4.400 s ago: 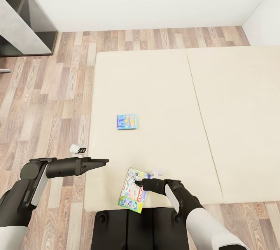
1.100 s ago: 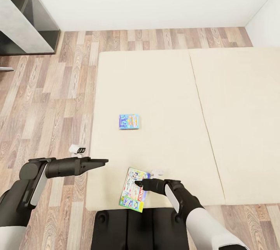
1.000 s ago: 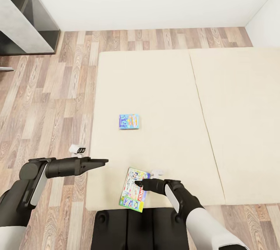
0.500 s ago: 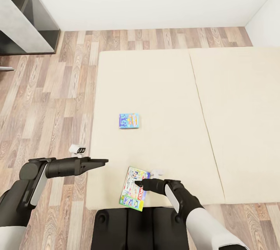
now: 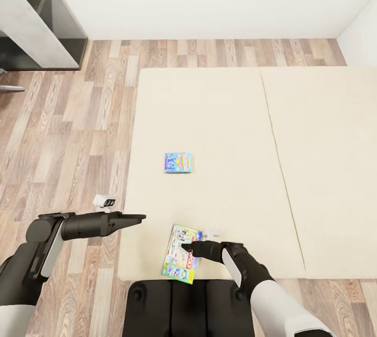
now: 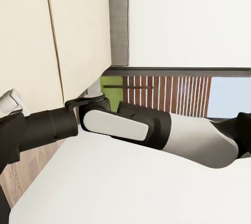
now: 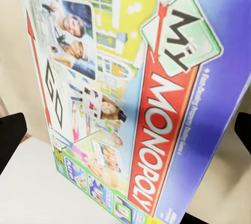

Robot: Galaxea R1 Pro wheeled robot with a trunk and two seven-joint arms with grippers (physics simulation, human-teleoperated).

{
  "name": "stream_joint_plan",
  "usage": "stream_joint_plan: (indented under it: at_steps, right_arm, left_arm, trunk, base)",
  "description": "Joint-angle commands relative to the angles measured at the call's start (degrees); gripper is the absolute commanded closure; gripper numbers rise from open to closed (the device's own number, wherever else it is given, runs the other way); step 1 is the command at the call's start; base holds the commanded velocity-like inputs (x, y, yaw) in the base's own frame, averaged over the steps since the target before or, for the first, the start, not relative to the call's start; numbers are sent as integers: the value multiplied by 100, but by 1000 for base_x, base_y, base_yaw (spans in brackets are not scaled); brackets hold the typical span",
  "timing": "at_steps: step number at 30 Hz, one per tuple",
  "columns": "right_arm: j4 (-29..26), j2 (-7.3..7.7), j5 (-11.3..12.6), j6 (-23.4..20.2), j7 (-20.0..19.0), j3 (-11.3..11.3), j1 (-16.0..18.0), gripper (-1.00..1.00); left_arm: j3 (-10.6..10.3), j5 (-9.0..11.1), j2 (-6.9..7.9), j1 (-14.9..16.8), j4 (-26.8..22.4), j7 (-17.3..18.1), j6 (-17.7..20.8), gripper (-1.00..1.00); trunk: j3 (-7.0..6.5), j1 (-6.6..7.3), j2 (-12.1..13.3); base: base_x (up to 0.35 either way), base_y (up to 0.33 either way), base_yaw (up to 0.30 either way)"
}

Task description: Put all the toys in the child's room - the three board games (two on the bed and one on the table), the two jigsaw puzzles on the table, and the tennis ball on the table - inside the toy box on the table in the child's room.

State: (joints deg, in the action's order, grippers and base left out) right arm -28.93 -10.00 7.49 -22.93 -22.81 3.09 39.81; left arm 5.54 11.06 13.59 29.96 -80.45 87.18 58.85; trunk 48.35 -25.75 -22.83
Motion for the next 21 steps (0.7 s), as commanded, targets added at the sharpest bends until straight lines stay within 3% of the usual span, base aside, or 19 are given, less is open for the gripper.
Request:
stream_joint_plan:
  at_steps: [1,21]
  right_arm:
    - [-7,0,59,-44,13,7,1,-100]
    - [-7,0,59,-36,13,7,-6,-100]
  left_arm:
    - [-1,2,3,1,-3,18,61,-100]
    - [-1,2,7,1,1,18,65,-100]
  trunk:
    - [6,-3,-9]
    - [6,-3,-9]
  base:
    - [0,0,9]
    - [0,0,31]
